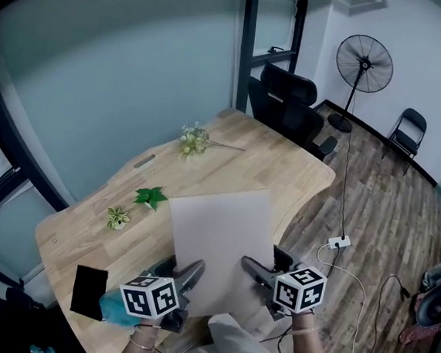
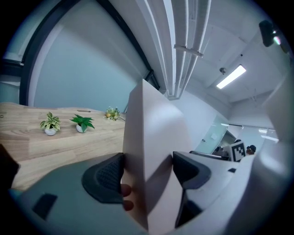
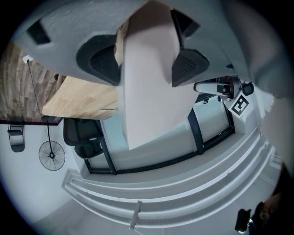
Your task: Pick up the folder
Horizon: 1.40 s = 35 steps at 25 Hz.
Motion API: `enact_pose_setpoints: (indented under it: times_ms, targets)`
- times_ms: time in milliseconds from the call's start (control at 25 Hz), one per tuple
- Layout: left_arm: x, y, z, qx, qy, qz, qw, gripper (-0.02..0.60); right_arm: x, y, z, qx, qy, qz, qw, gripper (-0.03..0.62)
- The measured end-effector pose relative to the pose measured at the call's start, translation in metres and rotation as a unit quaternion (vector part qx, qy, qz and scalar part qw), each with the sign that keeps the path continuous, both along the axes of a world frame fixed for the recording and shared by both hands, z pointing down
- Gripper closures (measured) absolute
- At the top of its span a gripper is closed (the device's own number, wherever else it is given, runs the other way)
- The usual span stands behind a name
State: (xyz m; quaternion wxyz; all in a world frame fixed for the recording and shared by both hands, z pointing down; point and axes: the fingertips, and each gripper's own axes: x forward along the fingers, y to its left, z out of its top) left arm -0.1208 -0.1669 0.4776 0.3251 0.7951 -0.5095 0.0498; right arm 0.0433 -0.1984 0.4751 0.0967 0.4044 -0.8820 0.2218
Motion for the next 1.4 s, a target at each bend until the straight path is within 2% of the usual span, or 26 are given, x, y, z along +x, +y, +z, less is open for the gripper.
enact_pose_setpoints:
  times_ms: [840,1400]
  targets:
    - [0.013,0.068,-0.045,0.035,0.001,0.006,0.9994,0.252,0.013,0.072,-0.055,0.071,0.019,0.005,0.997,0.237]
    - [0.01,0.097,-0.052,0.042,-0.01,0.002,0.9991,0.252,0.008,0.099,-0.062,0.084,0.031,-0.003,0.996,0.238]
